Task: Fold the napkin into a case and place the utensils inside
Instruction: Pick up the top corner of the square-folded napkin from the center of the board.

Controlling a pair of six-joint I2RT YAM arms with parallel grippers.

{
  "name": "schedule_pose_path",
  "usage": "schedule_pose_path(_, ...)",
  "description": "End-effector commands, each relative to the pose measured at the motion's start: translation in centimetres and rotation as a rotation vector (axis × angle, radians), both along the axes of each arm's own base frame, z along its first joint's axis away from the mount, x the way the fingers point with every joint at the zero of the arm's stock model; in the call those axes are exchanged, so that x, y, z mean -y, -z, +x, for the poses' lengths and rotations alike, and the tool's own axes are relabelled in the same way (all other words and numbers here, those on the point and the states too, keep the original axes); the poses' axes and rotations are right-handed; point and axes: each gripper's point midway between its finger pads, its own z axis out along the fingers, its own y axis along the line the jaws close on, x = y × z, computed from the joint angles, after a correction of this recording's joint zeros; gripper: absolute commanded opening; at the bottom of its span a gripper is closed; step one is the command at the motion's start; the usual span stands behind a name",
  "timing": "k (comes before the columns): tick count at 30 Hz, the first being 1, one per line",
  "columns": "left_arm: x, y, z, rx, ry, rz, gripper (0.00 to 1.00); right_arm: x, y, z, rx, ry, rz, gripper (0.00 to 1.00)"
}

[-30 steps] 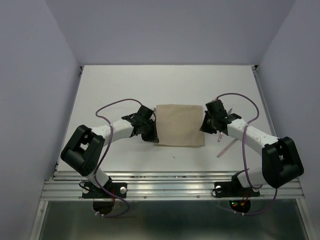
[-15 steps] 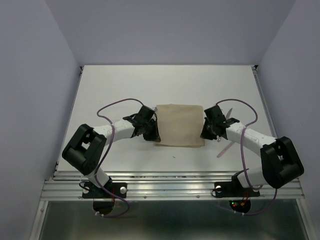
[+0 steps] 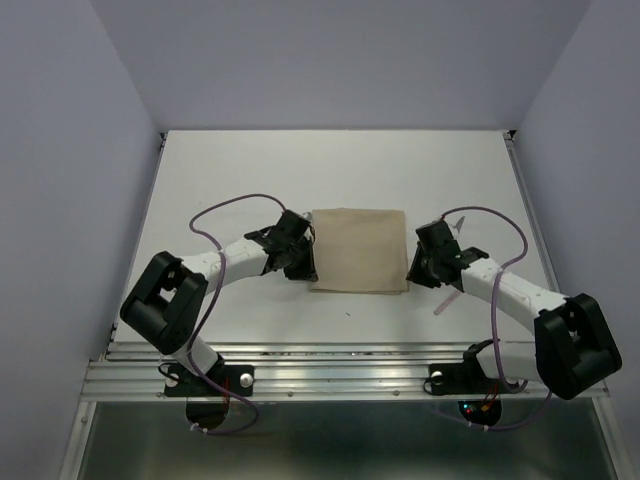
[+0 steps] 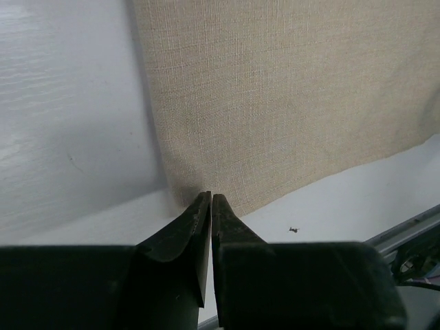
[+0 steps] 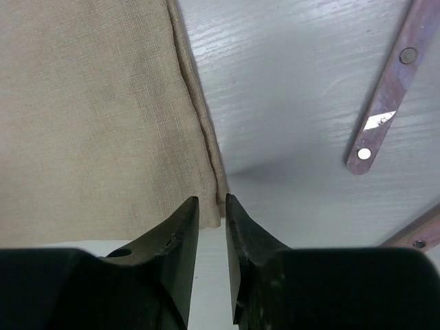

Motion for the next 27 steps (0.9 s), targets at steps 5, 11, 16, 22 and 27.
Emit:
schedule_pose_path(5, -1.2, -3.9, 2.3, 0.144, -0.051, 0.054, 0.2, -1.0, 0.1, -1.8, -0.022, 0.04, 0.102, 0.3)
schedule_pose_path(11, -0.8, -3.9, 2.6, 0.148, -0.037, 0.047, 0.22, -1.7, 0.9, -1.9, -0.048, 0.042, 0.137, 0.3)
schedule_pose_path(16, -0.7, -3.7, 2.7, 0.147, -0.034, 0.052, 0.23, -1.9, 0.8, -1.5, -0.041, 0.038, 0.143, 0.29)
schedule_pose_path(22, -0.9, -3.1, 2.5, 0.138, -0.027, 0.064, 0.23, -1.8, 0.4, -1.5, -0.027, 0.05, 0.146, 0.27)
schedule_pose_path(27, -0.9, -2.6, 2.3, 0.131, -0.023, 0.065, 0.23, -1.8, 0.2, -1.4, -0.018, 0.05, 0.149, 0.24)
